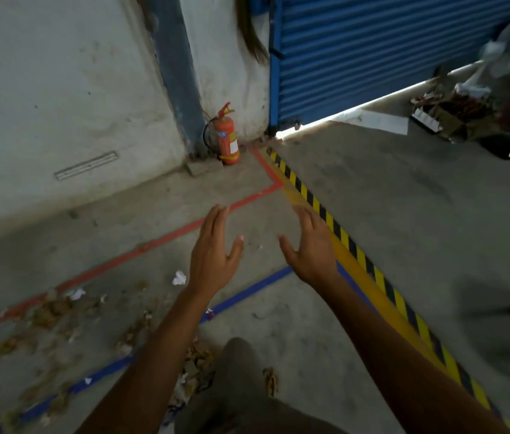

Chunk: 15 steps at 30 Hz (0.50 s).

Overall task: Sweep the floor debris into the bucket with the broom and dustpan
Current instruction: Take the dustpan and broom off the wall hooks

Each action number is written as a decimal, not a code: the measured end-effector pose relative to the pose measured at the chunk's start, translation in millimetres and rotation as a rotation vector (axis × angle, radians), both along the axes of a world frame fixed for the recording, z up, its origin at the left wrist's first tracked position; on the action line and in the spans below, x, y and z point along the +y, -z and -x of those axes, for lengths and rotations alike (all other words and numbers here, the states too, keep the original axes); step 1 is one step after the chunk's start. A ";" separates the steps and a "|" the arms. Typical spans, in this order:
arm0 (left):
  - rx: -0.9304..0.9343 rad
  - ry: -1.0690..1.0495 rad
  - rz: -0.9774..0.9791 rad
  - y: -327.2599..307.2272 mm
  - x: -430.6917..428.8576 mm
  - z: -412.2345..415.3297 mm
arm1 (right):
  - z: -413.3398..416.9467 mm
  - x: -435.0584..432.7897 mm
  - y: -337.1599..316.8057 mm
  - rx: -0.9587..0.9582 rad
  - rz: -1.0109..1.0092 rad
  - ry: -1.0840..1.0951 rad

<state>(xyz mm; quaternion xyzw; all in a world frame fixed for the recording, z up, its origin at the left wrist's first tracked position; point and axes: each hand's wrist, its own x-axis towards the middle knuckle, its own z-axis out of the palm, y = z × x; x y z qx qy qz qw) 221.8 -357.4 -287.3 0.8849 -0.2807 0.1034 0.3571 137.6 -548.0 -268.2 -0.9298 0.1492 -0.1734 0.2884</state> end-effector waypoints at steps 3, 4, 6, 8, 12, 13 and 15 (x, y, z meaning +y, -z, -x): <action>0.080 0.011 -0.041 32.0 -23.8 -43.4 | -44.5 -29.2 29.6 0.053 -0.016 0.011; 0.094 0.013 -0.045 40.9 -30.5 -58.5 | -59.9 -37.7 37.4 0.066 -0.018 0.018; 0.113 0.020 -0.043 60.1 -48.2 -103.2 | -102.8 -58.5 53.5 0.069 -0.027 0.037; 0.119 0.027 -0.036 73.7 -66.9 -153.1 | -149.3 -79.3 63.4 0.059 -0.033 0.061; 0.162 0.064 -0.024 75.9 -106.5 -248.7 | -235.6 -123.0 64.6 0.060 -0.079 0.125; 0.163 0.085 -0.019 71.5 -117.0 -271.3 | -255.5 -134.6 61.9 0.059 -0.084 0.138; 0.160 0.118 -0.009 60.4 -138.7 -316.4 | -294.1 -156.8 55.0 0.060 -0.096 0.158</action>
